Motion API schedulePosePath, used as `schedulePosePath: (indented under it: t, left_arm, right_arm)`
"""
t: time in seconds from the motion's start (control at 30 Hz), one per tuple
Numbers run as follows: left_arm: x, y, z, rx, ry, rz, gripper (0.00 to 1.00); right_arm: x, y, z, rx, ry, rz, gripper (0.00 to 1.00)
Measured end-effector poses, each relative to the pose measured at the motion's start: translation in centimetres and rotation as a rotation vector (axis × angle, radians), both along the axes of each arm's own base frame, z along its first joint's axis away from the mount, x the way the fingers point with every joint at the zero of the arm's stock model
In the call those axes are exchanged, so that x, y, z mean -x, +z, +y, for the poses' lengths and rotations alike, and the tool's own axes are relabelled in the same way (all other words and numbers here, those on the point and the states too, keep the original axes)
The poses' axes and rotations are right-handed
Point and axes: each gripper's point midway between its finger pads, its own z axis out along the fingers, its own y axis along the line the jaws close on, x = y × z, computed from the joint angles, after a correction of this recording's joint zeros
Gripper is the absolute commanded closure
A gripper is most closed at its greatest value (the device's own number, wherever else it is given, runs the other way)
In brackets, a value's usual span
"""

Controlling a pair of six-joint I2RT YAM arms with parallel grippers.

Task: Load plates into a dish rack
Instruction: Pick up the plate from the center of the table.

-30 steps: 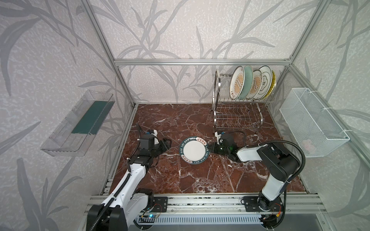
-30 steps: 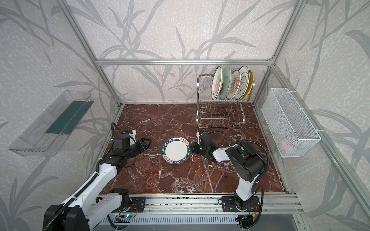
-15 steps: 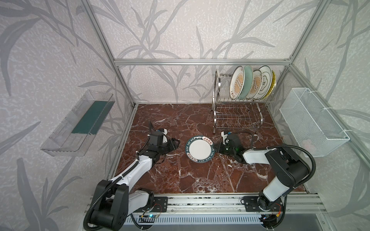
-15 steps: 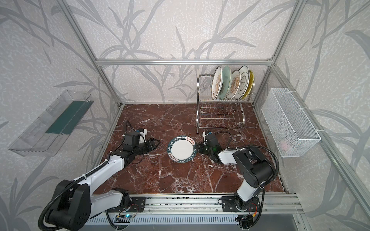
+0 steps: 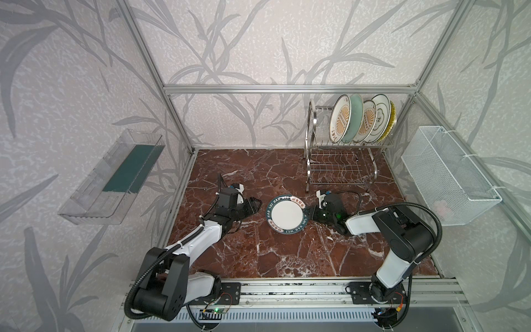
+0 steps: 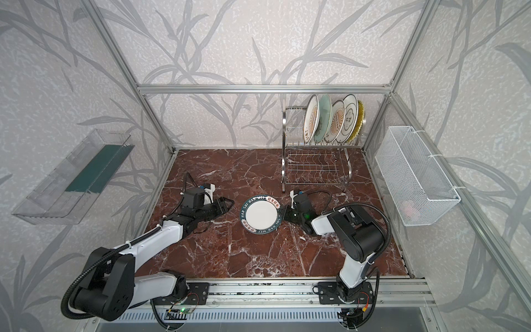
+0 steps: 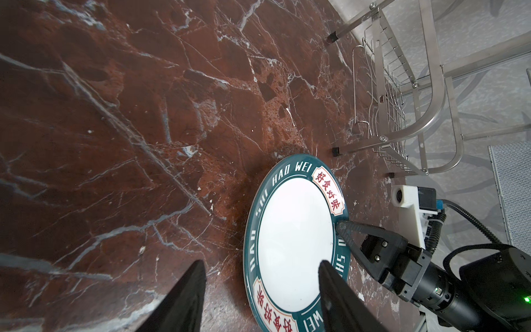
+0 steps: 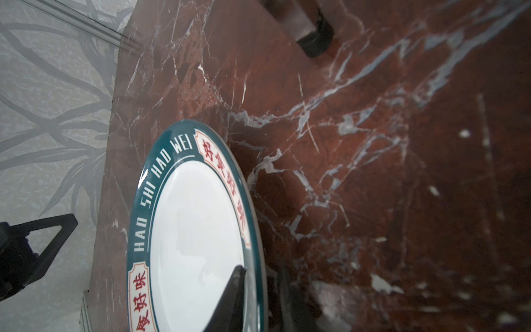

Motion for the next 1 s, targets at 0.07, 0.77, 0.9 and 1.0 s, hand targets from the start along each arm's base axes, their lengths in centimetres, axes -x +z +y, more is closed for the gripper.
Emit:
schedulePosePath:
  t: [0.07, 0.77, 0.9, 1.0]
  left_arm:
    - [0.1, -0.2, -0.2, 0.008, -0.003, 0.0, 0.39]
    - [0.5, -0.7, -0.6, 0.024, -0.016, 0.01, 0.39]
    - [0.8, -0.8, -0.9, 0.029, -0.031, 0.022, 0.39]
    - [1.2, -0.7, -1.5, 0.034, -0.06, 0.024, 0.4]
  right_arm:
    - [-0.1, -0.1, 0.1, -0.016, -0.003, -0.002, 0.81]
    - [-0.5, 0.0, -0.6, -0.165, -0.039, 0.018, 1.0]
    - [-0.6, 0.0, -1.2, -0.182, -0.053, 0.025, 1.0]
    - [-0.8, 0.1, -1.4, -0.186, -0.06, 0.026, 1.0]
